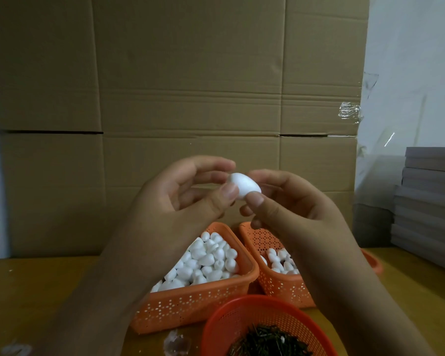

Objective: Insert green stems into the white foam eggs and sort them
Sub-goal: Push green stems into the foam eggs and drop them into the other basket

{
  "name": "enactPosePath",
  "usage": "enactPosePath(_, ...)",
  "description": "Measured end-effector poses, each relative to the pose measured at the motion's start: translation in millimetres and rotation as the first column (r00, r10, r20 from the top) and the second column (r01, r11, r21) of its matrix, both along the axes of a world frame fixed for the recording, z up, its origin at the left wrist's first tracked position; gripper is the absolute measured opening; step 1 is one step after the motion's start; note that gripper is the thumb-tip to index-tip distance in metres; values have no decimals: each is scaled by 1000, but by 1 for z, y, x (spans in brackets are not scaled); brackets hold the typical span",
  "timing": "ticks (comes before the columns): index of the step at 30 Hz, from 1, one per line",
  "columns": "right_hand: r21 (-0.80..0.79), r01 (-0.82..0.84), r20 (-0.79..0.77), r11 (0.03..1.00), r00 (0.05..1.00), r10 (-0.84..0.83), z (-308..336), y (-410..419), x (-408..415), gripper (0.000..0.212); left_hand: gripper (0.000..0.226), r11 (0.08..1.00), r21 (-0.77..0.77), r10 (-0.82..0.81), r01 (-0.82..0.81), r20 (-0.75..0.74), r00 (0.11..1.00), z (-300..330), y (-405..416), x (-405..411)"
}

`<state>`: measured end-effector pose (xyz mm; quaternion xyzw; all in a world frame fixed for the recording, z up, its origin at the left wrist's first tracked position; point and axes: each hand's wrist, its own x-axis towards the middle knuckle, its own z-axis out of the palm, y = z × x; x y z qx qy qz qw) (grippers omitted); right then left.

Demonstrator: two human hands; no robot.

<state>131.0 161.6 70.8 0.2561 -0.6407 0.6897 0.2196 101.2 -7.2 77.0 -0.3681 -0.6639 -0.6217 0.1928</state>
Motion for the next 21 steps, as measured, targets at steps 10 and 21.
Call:
enactPosePath(10, 40, 31, 51, 999, 998, -33, 0, -2, -1, 33, 26, 999, -44, 5, -5, -17, 1000, 0, 0, 0)
enactPosePath(21, 106, 43, 3, 993, 999, -44, 0, 1, -1, 30, 26, 998, -66, 6, -5, 14, 1000, -1, 0, -2)
